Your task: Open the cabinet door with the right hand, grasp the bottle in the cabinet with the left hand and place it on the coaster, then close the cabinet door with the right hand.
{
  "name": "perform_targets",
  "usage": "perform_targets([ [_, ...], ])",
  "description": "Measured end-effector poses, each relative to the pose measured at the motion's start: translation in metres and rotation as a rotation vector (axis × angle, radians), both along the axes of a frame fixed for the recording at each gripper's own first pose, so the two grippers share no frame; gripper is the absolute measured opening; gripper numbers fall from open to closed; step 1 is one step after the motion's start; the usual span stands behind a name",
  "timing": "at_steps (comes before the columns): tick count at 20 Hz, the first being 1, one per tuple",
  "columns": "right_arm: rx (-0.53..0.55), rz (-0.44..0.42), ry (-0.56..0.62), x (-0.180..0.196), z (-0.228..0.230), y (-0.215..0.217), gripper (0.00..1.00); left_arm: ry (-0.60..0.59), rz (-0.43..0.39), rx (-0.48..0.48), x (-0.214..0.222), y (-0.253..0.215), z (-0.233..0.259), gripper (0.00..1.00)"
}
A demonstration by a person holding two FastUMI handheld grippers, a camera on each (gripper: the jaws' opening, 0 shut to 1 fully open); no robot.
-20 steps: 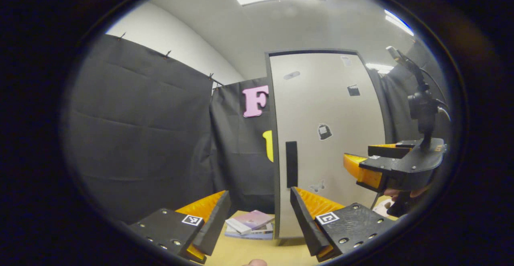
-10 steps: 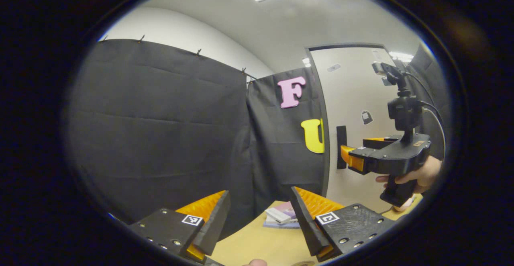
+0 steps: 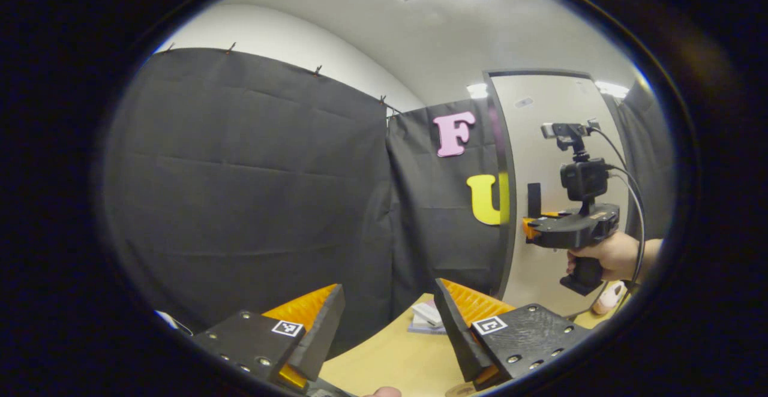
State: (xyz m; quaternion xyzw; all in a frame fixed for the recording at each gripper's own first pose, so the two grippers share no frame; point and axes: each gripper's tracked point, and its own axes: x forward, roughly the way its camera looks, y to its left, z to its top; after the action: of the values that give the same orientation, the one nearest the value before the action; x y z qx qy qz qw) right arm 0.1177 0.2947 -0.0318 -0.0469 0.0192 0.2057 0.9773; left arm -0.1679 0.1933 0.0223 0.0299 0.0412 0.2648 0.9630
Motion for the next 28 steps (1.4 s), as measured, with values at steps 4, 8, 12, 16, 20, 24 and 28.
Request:
perform_targets([
  [4, -0.024, 0.003, 0.064, 0.004, -0.002, 0.002, 0.29, -0.001, -0.055, 0.033, 0.005, -0.003, 0.0, 0.91],
  [8, -0.028, 0.024, 0.105, 0.001, -0.003, 0.0, 0.25, -0.021, -0.117, 0.001, 0.015, -0.005, -0.002, 0.86],
  [12, -0.033, 0.071, 0.113, -0.012, -0.002, -0.002, 0.23, -0.023, -0.188, -0.036, 0.02, -0.013, -0.007, 0.86],
  [16, -0.042, 0.1, 0.112, -0.03, 0.001, -0.006, 0.23, -0.024, -0.267, -0.079, 0.034, -0.026, -0.019, 0.91],
  [20, -0.055, 0.135, 0.104, -0.04, 0.001, -0.01, 0.23, -0.022, -0.334, -0.083, 0.059, -0.049, -0.024, 0.86],
  [24, -0.059, 0.21, 0.094, -0.055, 0.005, -0.013, 0.23, -0.034, -0.329, -0.07, 0.056, -0.072, -0.012, 0.86],
  [28, -0.074, 0.287, 0.104, -0.059, 0.002, -0.02, 0.23, -0.003, -0.287, -0.071, 0.038, -0.101, -0.017, 0.91],
])
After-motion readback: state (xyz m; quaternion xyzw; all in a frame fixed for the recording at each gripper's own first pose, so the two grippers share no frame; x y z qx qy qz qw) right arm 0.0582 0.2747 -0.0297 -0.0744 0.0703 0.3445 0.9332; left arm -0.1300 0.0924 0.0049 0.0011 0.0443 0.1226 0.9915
